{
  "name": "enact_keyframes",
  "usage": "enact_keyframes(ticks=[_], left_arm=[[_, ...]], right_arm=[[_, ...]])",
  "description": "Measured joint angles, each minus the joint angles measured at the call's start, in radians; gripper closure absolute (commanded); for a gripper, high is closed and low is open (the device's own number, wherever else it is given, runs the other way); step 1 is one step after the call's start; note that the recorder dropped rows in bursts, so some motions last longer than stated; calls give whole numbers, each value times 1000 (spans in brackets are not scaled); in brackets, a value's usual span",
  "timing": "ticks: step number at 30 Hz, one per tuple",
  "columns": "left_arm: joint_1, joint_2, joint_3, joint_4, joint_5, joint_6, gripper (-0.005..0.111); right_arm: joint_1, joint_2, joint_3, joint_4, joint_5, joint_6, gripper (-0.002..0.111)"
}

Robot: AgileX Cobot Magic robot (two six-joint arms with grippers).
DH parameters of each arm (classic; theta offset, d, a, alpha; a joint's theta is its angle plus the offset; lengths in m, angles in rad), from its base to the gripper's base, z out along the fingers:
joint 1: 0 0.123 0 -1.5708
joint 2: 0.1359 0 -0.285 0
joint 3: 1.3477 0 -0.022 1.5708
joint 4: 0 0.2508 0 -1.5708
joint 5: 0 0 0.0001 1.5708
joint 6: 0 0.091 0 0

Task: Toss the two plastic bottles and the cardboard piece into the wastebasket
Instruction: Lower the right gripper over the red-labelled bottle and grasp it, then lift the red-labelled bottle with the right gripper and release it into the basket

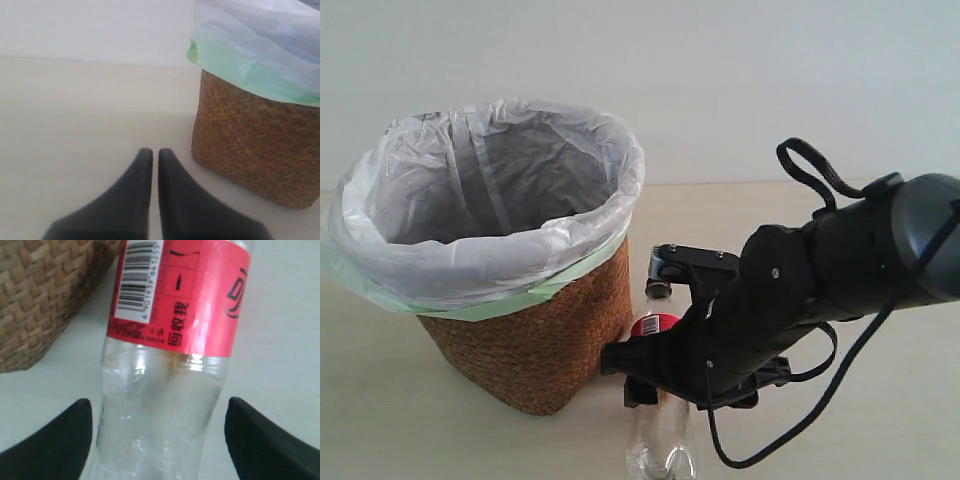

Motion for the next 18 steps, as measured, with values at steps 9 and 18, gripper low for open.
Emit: enact_keyframes(ticks=[9,18], left_arm=[[0,0,0,0,0,0,103],[0,0,0,0,0,0,103]], right_arm=[[1,64,0,-4,-59,-25,77],[-30,61,-4,-36,-18,-25,102]])
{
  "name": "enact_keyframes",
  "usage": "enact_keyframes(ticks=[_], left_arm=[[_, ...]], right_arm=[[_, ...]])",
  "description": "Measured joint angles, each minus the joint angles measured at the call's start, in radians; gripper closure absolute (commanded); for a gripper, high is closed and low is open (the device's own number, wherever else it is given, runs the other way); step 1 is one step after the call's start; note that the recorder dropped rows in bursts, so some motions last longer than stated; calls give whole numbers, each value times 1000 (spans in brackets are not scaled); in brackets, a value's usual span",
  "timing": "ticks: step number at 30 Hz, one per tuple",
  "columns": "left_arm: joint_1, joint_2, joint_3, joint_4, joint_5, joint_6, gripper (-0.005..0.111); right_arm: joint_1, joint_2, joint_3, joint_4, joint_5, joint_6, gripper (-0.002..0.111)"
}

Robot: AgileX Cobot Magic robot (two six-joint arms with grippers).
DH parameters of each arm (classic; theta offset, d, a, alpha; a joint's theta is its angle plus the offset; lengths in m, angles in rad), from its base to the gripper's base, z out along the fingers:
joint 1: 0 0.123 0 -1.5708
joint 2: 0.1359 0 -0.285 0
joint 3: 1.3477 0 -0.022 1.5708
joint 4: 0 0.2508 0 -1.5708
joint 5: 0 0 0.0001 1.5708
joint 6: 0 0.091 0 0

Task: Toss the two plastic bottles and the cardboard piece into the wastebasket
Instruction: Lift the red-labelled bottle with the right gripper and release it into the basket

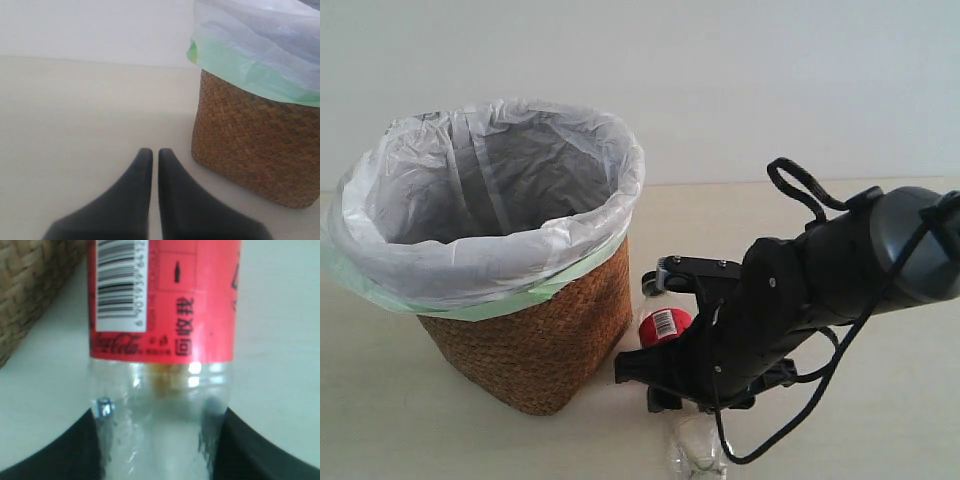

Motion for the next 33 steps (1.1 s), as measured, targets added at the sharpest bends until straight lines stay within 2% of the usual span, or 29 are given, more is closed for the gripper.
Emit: enact_keyframes(ticks=[5,10,18,25,28,33], left_arm=[[0,0,0,0,0,0,103],[0,0,0,0,0,0,103],[0,0,0,0,0,0,103],[0,0,0,0,0,0,103],[0,0,0,0,0,0,103],[0,0,0,0,0,0,103]], right_arm=[[-82,-58,4,-71,102,0,102],[-203,-222,6,-124,197,0,102],[-494,-468,6,-278,336,0,102],[-741,-522,6,-477,450,28,102],[-806,-522,6,-544,481,64,102],[-826,-522,6,-586,489,103,102]])
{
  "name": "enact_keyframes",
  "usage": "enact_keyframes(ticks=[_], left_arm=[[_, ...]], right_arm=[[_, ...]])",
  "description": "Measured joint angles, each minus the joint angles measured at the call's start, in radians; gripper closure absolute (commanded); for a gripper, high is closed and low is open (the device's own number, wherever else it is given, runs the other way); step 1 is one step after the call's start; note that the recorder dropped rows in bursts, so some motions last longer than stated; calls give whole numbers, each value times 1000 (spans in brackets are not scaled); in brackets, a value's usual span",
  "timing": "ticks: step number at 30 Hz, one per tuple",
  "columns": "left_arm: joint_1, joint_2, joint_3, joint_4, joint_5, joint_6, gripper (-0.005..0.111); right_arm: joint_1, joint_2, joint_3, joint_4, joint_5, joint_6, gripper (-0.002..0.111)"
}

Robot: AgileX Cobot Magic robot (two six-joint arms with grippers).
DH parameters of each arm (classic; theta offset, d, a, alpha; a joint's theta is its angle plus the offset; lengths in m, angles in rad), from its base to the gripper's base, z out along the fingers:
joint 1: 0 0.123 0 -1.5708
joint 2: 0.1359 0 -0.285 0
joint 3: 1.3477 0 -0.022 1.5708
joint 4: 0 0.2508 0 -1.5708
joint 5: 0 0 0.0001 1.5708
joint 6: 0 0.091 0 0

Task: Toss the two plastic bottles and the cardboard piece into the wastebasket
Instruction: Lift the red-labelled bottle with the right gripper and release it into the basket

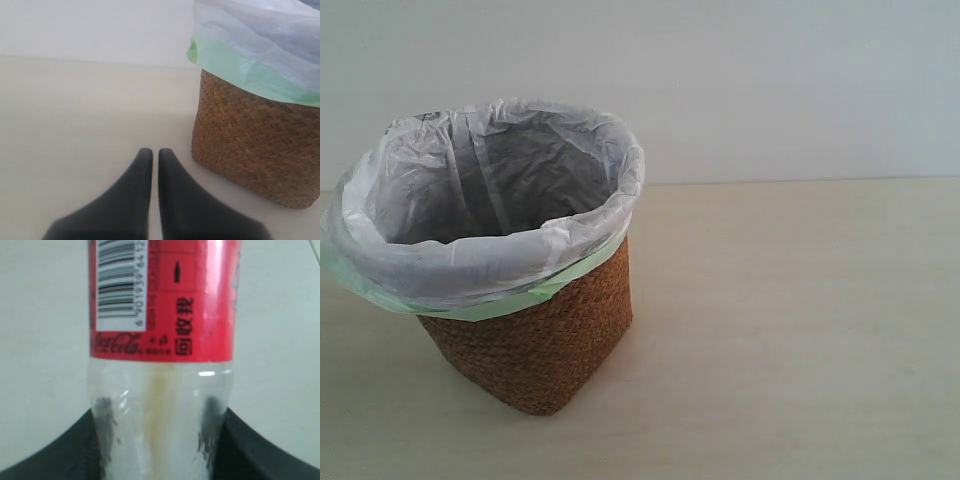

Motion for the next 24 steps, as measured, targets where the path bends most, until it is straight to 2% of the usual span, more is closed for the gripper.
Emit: enact_keyframes(ticks=[6,8,10,12,14,16,18,19,20,22,24], left_arm=[[0,0,0,0,0,0,103],[0,0,0,0,0,0,103],[0,0,0,0,0,0,103],[0,0,0,0,0,0,103],[0,0,0,0,0,0,103],[0,0,0,0,0,0,103],[0,0,0,0,0,0,103],[0,0,0,0,0,0,103],[0,0,0,0,0,0,103],[0,0,0,0,0,0,103],[0,0,0,0,0,0,103]], right_arm=[[7,16,0,27,-13,10,102],[38,40,-9,98,-26,-37,101],[109,70,-50,270,-42,-147,96],[204,90,-132,486,-44,-276,80],[301,97,-243,692,-35,-373,49],[379,97,-375,889,-23,-440,27],[463,97,-521,1052,-40,-485,27],[494,97,-585,1090,-55,-492,36],[548,97,-685,1123,-64,-480,39],[568,99,-746,1088,-54,-450,35],[568,113,-755,935,-35,-363,35]])
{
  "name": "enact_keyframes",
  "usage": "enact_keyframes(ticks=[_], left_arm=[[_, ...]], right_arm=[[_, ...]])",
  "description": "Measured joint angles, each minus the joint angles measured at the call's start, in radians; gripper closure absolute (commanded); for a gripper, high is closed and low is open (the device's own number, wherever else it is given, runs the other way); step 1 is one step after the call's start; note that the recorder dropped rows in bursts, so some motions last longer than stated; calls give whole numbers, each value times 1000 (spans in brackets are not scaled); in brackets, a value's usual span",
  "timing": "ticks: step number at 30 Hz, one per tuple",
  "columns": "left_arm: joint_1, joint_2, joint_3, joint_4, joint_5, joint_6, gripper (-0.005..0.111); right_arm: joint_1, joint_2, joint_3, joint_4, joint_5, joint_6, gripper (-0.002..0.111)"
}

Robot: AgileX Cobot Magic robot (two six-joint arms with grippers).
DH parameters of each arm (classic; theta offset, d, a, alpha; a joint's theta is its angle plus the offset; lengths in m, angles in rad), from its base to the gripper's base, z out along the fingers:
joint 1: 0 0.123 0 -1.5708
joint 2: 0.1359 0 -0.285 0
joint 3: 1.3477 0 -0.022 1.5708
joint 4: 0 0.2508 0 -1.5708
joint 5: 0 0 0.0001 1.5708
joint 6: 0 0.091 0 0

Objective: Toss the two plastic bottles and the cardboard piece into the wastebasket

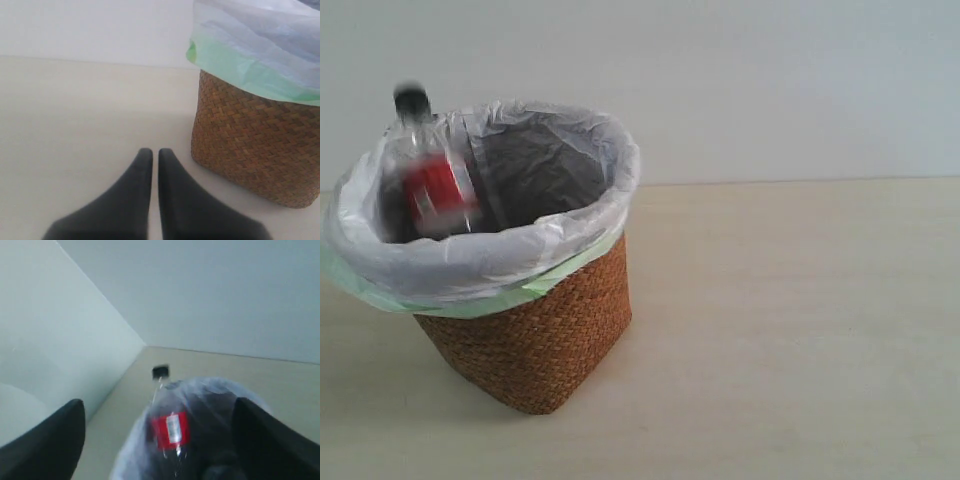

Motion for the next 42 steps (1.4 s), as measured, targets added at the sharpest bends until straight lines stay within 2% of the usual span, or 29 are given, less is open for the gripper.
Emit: enact_keyframes(ticks=[3,4,6,8,9,11,13,18,24,27,32,36,42], left_arm=[[0,0,0,0,0,0,103],[0,0,0,0,0,0,103],[0,0,0,0,0,0,103],[0,0,0,0,0,0,103],[0,0,0,0,0,0,103],[0,0,0,0,0,0,103],[0,0,0,0,0,0,103],[0,0,0,0,0,0,103],[0,0,0,0,0,0,103],[0,0,0,0,0,0,103],[0,0,0,0,0,0,103],[0,0,0,0,0,0,103],[0,0,0,0,0,0,103]], right_arm=[[0,25,2,-314,91,146,35],[0,25,2,-355,108,165,36],[0,25,2,-447,152,202,45],[0,25,2,-533,203,235,65],[0,25,4,-574,230,250,85],[0,23,32,-690,297,278,109],[0,9,99,-753,300,293,104],[0,-113,398,-772,87,311,104],[0,-326,758,-703,-206,328,104],[0,-452,886,-682,-293,346,104],[0,-702,1010,-677,-295,354,104],[0,-825,1020,-673,-223,356,104],[0,-984,1020,-671,-205,359,104]])
